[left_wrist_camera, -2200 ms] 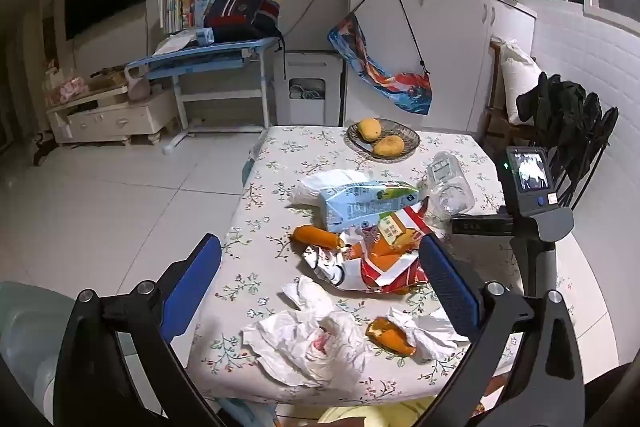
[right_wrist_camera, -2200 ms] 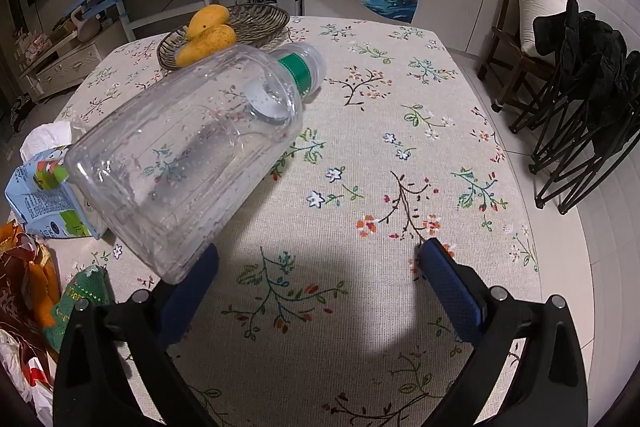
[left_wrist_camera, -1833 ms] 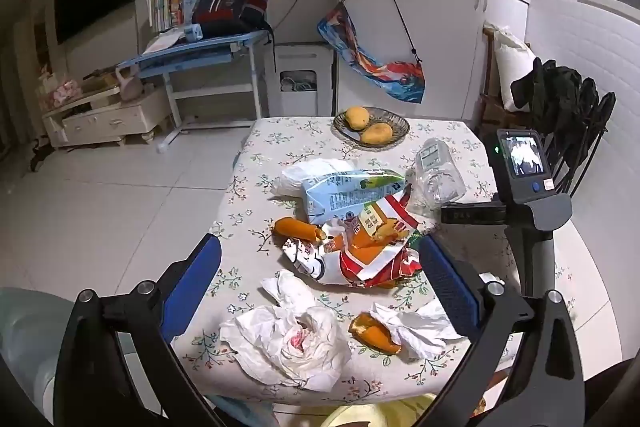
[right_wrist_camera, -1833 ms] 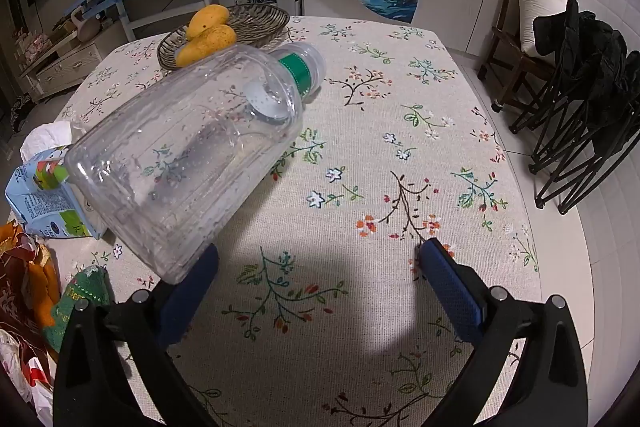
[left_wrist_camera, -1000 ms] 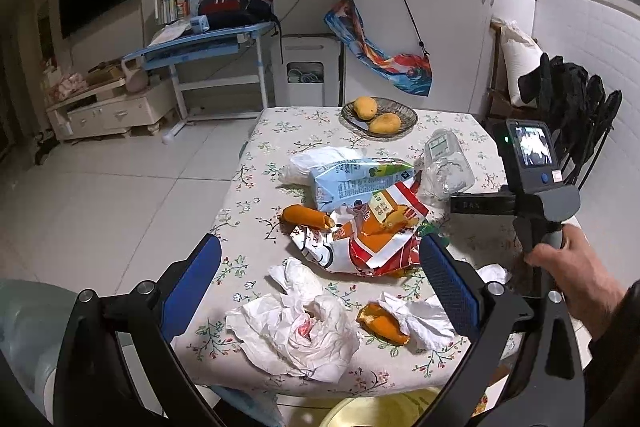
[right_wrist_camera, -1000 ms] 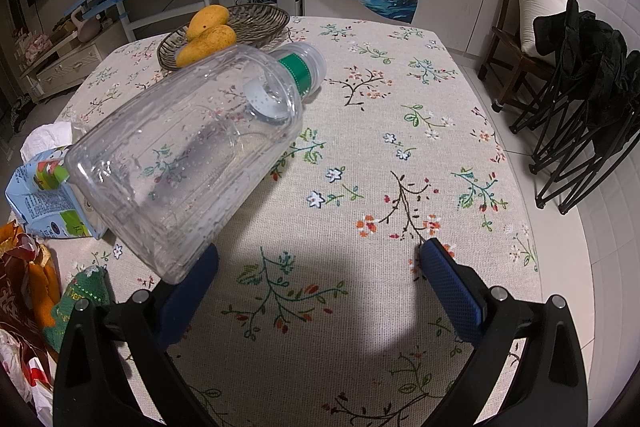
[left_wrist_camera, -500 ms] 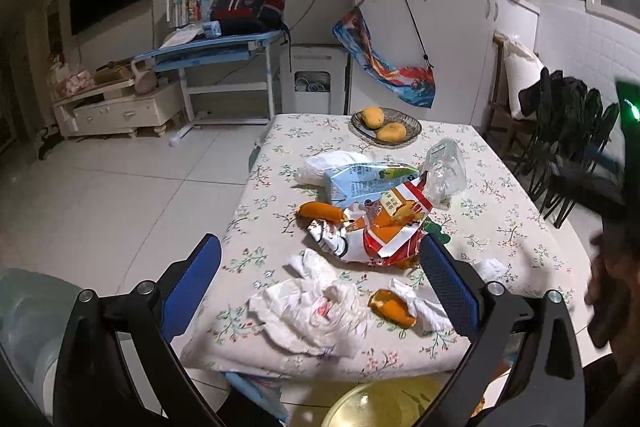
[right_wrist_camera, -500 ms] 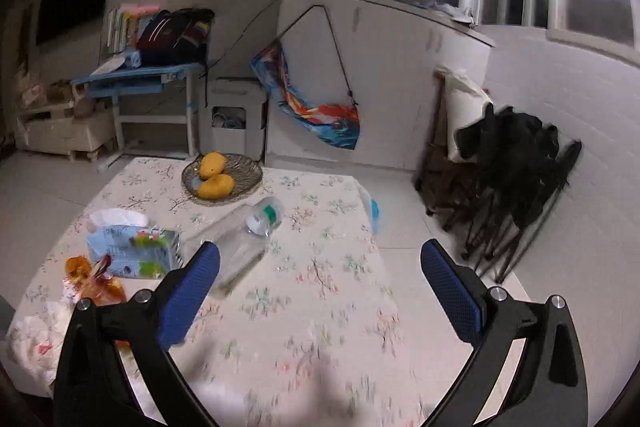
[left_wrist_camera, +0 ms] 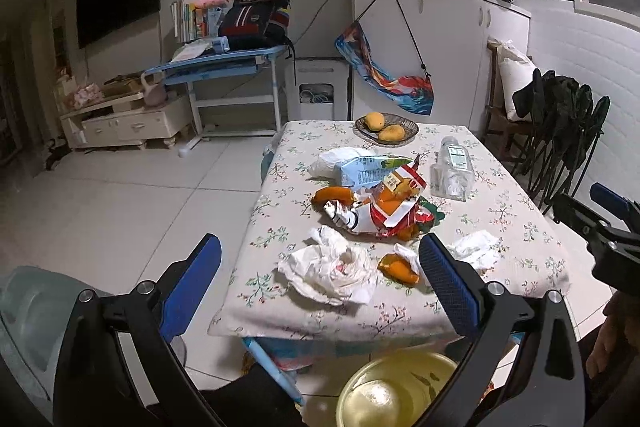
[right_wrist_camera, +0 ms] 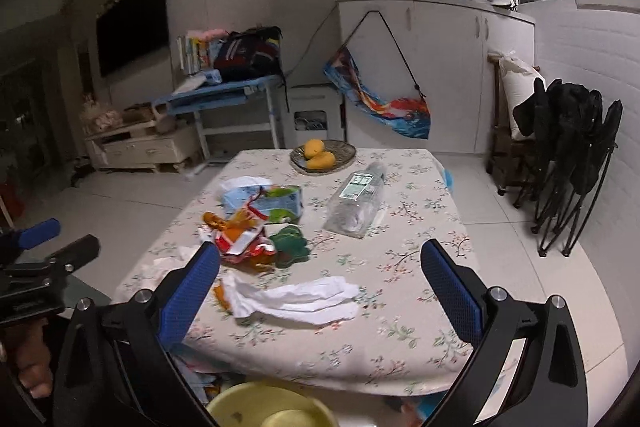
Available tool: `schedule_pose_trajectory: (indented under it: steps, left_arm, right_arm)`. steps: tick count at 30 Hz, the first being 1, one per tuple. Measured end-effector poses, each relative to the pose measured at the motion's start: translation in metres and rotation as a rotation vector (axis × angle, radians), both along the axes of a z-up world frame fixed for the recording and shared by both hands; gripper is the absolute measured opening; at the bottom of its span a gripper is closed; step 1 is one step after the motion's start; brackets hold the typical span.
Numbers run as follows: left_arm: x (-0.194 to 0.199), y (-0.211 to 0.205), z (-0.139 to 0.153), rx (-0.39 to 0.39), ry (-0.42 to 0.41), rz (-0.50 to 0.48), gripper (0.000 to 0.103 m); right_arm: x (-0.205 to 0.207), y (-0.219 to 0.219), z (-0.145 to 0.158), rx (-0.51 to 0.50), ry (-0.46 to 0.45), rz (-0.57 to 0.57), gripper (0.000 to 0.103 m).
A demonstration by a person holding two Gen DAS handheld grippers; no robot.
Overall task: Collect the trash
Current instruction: 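Pull both tools back from the table to face the scattered trash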
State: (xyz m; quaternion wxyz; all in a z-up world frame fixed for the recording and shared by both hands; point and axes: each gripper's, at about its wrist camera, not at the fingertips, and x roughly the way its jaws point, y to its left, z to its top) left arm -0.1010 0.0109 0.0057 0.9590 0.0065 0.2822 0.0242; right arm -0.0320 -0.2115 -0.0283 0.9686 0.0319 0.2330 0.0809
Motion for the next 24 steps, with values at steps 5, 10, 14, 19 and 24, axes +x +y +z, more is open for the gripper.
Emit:
schedule_pose_trajectory:
  steps: [5, 10, 14, 19, 24]
  left_arm:
    - [-0.004, 0.003, 0.001, 0.001, -0.002, 0.002, 0.096]
    - [-0.007, 0.003, -0.001, 0.019, -0.007, -0.002, 0.096]
    - [-0.008, 0.003, -0.003, 0.008, -0.003, 0.001, 0.096]
    - [-0.008, 0.003, -0.003, 0.018, -0.002, -0.001, 0.096]
    - [-0.006, 0.003, -0.002, 0.013, 0.002, 0.000, 0.096]
  right_arm:
    - [-0.010, 0.006, -0.002, -0.016, -0.034, 0.014, 0.097]
    - [-0.014, 0.010, -0.007, -0.046, -0.049, 0.019, 0.097]
    - [-0.013, 0.013, -0.008, -0.057, -0.049, 0.024, 0.097]
    - [-0.015, 0.012, -0.010, -0.053, -0.049, 0.030, 0.097]
    - [-0.016, 0.011, -0.009, -0.055, -0.042, 0.040, 0.097]
